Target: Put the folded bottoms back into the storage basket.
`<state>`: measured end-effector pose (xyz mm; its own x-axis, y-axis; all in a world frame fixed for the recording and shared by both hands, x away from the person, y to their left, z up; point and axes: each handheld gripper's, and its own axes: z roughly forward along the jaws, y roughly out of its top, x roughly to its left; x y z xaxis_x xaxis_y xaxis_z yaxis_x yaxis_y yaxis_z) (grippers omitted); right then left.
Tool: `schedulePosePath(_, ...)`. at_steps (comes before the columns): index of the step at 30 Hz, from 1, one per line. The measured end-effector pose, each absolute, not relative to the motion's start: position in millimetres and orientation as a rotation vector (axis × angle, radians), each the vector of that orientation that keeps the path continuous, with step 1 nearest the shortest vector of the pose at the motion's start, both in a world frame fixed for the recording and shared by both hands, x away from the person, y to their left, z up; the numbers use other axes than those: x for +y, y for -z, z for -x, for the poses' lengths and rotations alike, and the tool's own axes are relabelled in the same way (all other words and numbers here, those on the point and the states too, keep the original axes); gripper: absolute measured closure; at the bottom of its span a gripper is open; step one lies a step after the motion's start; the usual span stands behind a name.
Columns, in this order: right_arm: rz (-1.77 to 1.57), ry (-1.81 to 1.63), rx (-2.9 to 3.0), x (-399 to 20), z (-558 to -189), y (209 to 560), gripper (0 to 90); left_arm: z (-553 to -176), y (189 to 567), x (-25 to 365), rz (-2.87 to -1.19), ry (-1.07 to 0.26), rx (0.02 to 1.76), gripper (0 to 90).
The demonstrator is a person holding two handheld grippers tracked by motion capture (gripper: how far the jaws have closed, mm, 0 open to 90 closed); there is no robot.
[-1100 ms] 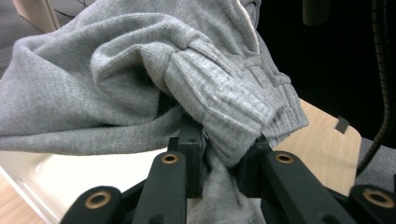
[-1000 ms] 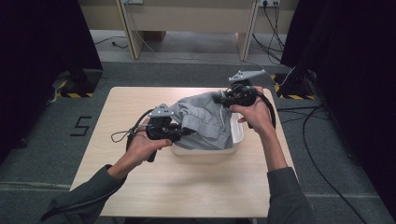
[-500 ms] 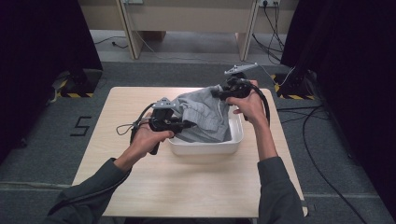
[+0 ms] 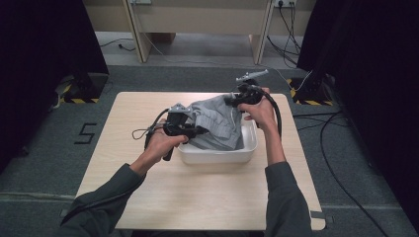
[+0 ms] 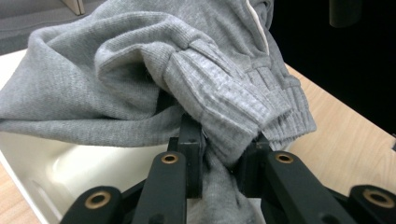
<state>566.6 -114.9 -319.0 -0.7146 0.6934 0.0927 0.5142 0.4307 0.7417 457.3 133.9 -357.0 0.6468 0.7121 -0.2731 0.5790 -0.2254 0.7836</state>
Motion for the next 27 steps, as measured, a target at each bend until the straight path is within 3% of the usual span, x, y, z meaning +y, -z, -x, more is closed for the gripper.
schedulePosePath(27,-1.169,-1.017,2.504,-115.0,-582.1,379.8,68.6,-477.0,400.6,123.0,-2.016,-0.124,1.091,74.7)
